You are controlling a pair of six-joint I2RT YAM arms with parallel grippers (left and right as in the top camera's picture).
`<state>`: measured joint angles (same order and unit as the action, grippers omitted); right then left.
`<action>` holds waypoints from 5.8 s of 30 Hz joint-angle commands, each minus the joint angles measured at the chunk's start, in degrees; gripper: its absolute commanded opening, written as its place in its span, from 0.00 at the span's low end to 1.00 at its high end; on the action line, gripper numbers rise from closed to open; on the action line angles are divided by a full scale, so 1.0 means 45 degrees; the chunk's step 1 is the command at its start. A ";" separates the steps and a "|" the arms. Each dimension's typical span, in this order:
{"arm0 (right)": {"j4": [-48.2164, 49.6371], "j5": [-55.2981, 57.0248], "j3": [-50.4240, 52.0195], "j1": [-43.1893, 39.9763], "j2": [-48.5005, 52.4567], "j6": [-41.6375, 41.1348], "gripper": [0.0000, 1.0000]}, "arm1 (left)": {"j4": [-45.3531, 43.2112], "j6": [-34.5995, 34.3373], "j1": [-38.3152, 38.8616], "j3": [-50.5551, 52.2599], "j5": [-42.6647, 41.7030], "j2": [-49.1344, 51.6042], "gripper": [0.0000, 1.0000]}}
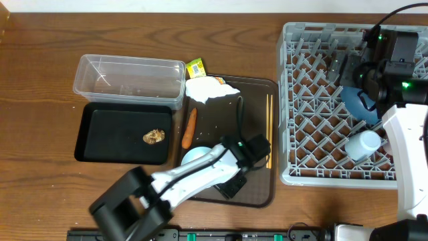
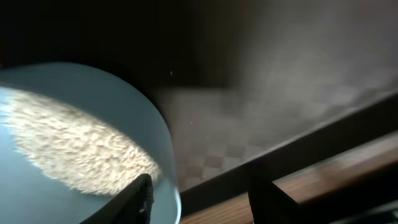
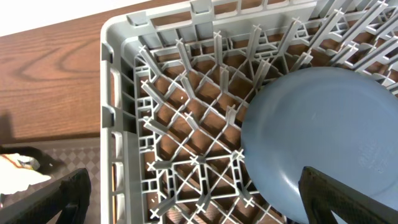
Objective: Sort waste into correct bins and load items into the dishwasher rack
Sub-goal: 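Lift the white bowl with the left gripper toward the black tray, then tip the white bowl over the small black tray to dump the rice, then carry the white bowl with the left gripper toward the right gripper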
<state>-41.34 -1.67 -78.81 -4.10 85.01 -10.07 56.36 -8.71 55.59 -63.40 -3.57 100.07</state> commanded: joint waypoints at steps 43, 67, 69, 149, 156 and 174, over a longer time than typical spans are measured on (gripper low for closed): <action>-0.0010 -0.0063 -0.0126 0.0097 -0.0078 -0.0141 0.99 | 0.0359 0.0311 -0.2409 -0.1302 -0.0554 -0.3929 0.06; -0.0301 -0.0063 -0.0126 0.0097 -0.0078 -0.0136 0.99 | -0.0631 0.4813 -1.6728 0.1287 -1.4231 -0.6436 0.06; -0.0296 -0.0063 -0.0126 0.0097 -0.0078 -0.0141 0.99 | -0.1307 0.5425 -1.7884 0.2205 -1.5926 -0.6436 0.06; -0.0287 -0.0063 -0.0126 0.0097 -0.0078 -0.0287 0.99 | -0.8772 0.2404 -2.1920 0.6290 -1.6980 -0.4352 0.06; -0.0306 -0.0063 -0.0126 0.0097 -0.0078 -0.0287 0.99 | -0.8626 0.2103 -2.1799 0.6280 -1.6194 -0.4425 0.06; -0.0379 -0.0073 -0.0131 0.0044 -0.0121 -0.0427 0.99 | -1.3614 -0.2074 -1.9011 0.4847 -1.8802 -0.7407 0.06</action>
<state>-42.96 -1.74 -78.81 -4.10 85.01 -10.81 2.55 -5.34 -33.50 -38.57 -88.16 70.65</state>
